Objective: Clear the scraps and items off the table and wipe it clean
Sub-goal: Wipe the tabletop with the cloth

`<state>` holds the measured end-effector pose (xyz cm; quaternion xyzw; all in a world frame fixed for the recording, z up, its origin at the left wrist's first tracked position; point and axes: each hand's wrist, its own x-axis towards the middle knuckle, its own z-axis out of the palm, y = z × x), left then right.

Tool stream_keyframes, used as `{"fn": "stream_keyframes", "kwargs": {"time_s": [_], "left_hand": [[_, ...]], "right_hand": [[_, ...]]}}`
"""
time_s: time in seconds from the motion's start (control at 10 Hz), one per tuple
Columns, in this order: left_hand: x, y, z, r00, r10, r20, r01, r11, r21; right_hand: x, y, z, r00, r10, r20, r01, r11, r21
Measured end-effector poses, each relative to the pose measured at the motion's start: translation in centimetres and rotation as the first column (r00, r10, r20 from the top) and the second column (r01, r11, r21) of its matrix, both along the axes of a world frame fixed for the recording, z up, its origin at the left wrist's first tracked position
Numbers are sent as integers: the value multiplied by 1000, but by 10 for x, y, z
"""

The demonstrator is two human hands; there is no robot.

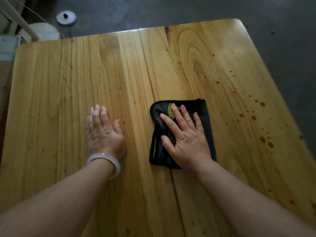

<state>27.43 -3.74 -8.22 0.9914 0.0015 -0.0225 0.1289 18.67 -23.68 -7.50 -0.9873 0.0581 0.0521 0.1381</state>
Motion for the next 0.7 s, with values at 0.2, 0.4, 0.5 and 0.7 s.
{"fn": "stream_keyframes", "kwargs": {"time_s": [0.2, 0.4, 0.5, 0.7], "left_hand": [[-2, -1, 2, 1000, 3, -9, -3, 1000, 4], [-3, -2, 4, 1000, 20, -17, -20, 1000, 8], [-3, -2, 3, 1000, 31, -7, -31, 1000, -3], [-4, -2, 1, 999, 53, 2, -53, 998, -20]], "right_hand": [[40, -27, 3, 999, 33, -39, -35, 998, -50], [80, -46, 3, 997, 54, -53, -56, 997, -49], [97, -53, 1, 997, 67, -40, -68, 997, -44], [111, -58, 2, 997, 76, -35, -75, 997, 12]]}}
